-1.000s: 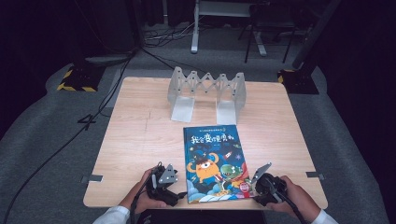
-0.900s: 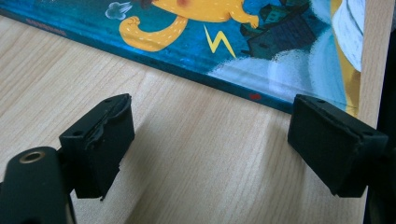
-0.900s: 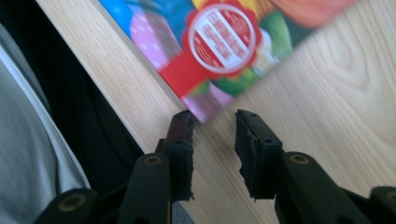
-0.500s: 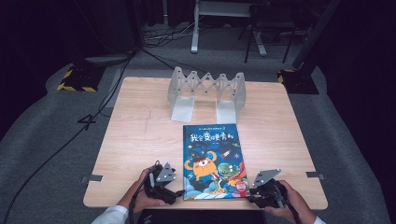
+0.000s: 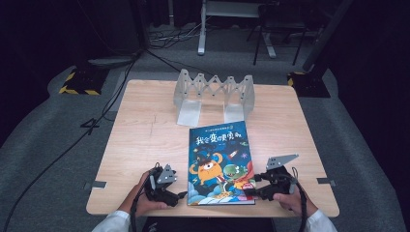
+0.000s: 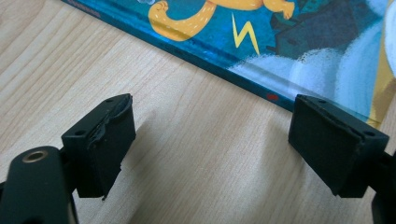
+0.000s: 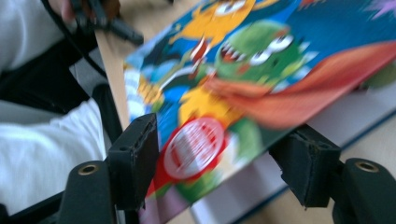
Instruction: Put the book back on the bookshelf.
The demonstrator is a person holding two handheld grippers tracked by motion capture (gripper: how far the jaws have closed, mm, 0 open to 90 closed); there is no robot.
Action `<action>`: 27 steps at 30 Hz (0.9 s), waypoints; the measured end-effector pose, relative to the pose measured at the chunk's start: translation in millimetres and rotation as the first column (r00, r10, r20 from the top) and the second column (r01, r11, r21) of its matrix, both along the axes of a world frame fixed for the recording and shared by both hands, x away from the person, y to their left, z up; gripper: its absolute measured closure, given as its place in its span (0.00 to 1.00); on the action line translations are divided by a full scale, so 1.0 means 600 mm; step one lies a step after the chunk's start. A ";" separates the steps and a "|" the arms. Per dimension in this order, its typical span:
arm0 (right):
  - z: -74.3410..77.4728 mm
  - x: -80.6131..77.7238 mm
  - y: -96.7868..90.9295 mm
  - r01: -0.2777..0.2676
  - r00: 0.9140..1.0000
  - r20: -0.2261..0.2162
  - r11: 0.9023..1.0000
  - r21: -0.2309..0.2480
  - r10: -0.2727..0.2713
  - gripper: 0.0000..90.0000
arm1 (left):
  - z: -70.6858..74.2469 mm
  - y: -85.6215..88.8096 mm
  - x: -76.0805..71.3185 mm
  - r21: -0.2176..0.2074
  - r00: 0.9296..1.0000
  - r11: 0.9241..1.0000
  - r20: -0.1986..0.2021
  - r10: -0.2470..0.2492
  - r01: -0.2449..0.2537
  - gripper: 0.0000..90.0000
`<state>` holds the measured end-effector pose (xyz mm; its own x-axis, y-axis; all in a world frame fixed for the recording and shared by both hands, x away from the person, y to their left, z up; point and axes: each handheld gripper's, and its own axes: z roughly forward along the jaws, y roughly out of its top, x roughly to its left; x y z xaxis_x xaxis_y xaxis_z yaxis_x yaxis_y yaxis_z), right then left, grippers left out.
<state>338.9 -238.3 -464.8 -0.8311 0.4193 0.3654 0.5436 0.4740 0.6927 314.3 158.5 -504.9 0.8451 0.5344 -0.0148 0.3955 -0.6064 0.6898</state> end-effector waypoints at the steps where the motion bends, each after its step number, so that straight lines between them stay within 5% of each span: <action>1: 0.002 0.010 0.003 -0.003 1.000 -0.007 1.000 0.008 0.003 0.37 | 0.000 0.000 0.000 -0.001 1.000 1.000 0.000 0.000 0.000 0.17; 9: 0.002 0.068 0.039 0.019 1.000 -0.009 1.000 0.023 -0.019 0.37 | 0.000 0.001 0.001 -0.002 1.000 1.000 0.000 0.002 -0.002 0.17; 16: -0.003 0.090 0.050 0.032 0.999 0.000 0.999 0.035 -0.032 0.39 | 0.000 0.001 0.001 -0.002 1.000 1.000 -0.001 0.003 -0.003 0.17; 22: -0.006 0.096 0.044 0.020 1.000 0.001 0.994 0.103 -0.020 0.50 | 0.000 0.001 0.001 -0.002 1.000 1.000 -0.001 0.003 -0.003 0.17; 27: 0.005 0.082 0.044 -0.026 0.996 0.090 0.985 0.171 0.011 0.56 | 0.000 0.001 0.001 -0.002 1.000 1.000 -0.001 0.001 -0.001 0.17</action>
